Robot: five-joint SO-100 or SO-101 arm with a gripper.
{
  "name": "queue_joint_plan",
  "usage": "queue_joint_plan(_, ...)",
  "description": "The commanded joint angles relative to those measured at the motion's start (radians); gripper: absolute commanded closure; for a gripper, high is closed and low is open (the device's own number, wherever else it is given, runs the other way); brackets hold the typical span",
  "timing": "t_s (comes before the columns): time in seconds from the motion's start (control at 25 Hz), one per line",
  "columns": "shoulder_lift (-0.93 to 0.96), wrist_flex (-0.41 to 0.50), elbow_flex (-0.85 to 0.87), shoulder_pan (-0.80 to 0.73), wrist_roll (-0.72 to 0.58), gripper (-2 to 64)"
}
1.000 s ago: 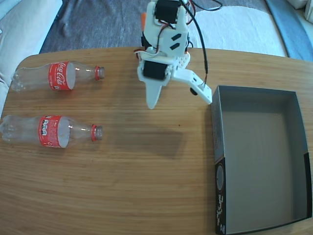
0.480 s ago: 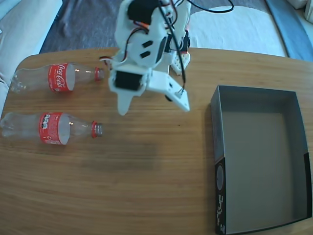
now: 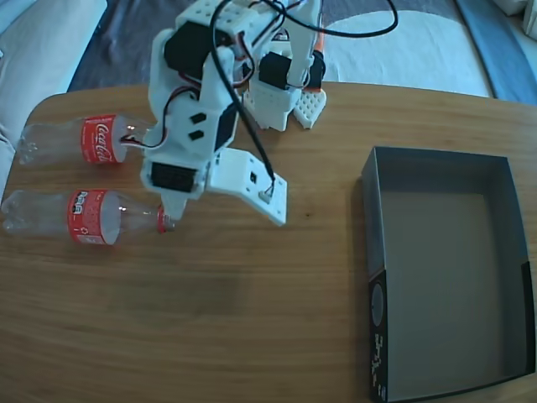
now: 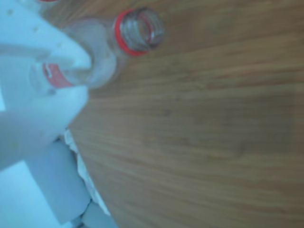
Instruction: Grasp the bottles and put them in the box.
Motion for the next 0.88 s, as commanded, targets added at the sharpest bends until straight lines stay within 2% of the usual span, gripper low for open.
queue_joint_plan(0.0, -0.023, 0.021, -0.089, 0.02, -0.006, 61.0)
queue_joint_plan(0.2, -0.037, 0.069, -0.092, 0.083, -0.009, 60.9)
queue_joint_plan(0.32, -0.04, 0.132, -0.078, 0.118, -0.094, 57.9)
queue_joint_plan(0.4, -0.044, 0.184, -0.077, 0.141, -0.146, 51.3)
queue_joint_plan(0.52, -0.04, 0.23, -0.077, 0.187, -0.156, 40.1)
queue_joint_plan(0.72, -0.037, 0.238, -0.091, 0.235, -0.149, 21.7)
queue_joint_plan(0.84, -0.038, 0.229, -0.095, 0.239, -0.156, 15.3)
